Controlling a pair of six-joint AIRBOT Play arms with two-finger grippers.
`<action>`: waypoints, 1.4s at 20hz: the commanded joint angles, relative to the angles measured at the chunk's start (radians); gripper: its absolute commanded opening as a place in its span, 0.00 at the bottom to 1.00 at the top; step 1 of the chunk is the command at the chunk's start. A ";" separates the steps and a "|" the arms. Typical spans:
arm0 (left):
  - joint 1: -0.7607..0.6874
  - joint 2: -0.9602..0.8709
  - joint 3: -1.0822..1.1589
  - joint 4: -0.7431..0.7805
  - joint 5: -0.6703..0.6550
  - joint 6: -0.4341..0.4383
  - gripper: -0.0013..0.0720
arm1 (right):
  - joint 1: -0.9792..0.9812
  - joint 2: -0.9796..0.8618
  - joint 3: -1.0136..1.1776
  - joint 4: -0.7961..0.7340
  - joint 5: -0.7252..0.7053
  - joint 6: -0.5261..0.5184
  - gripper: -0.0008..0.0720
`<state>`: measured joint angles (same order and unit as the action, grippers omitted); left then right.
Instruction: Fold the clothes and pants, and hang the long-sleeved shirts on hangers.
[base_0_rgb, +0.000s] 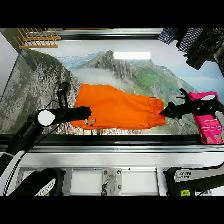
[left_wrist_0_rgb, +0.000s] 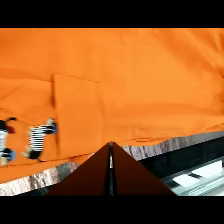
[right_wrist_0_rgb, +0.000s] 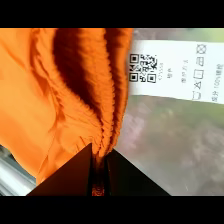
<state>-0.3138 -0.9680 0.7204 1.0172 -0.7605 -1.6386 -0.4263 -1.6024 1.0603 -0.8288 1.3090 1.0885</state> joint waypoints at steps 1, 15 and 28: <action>-0.003 -0.117 0.060 -0.002 -0.045 -0.011 0.03 | 0.002 0.077 0.156 -0.241 0.159 0.172 0.03; -0.374 -0.912 0.816 -0.058 -0.060 0.038 0.03 | 0.373 0.180 0.648 -0.279 0.450 0.394 0.03; -0.287 -0.973 1.011 0.009 -0.229 0.036 0.03 | 0.547 0.178 0.677 -0.311 0.376 0.447 0.03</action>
<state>-0.6617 -1.9881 1.7229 0.9695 -0.9531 -1.6009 0.0898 -1.4231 1.7355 -1.1210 1.7161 1.5127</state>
